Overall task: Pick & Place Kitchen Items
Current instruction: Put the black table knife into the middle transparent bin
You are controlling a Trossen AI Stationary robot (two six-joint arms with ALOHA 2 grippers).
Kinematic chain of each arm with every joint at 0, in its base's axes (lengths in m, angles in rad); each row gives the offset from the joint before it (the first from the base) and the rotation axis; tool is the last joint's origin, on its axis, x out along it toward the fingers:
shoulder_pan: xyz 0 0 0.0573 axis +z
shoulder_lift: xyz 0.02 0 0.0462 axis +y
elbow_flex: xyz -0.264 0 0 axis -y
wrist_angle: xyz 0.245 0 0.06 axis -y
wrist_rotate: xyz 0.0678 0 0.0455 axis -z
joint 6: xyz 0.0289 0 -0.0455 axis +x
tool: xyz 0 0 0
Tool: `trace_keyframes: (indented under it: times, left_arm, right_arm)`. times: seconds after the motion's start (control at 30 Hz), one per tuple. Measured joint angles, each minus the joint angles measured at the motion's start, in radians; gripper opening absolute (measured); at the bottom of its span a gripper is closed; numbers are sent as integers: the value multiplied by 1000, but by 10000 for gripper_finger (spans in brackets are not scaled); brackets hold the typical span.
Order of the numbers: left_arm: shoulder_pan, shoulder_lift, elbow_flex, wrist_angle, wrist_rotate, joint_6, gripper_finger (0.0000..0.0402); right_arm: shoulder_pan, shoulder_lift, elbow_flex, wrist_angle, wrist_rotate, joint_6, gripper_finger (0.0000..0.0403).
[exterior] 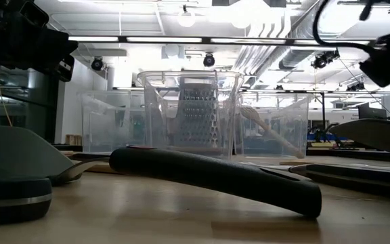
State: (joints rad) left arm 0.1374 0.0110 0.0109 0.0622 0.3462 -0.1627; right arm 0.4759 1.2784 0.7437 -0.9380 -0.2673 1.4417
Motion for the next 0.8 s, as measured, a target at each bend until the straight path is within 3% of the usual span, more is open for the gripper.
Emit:
trace_keyframes:
  times: [0.47, 0.8]
  left_arm:
    - [0, 0, 0, 0, 0, 0, 90]
    - [0, 0, 0, 0, 0, 0, 90]
  right_arm:
    - [169, 155, 0, 143, 145, 56, 229]
    - [212, 224, 0, 209, 217, 81, 229]
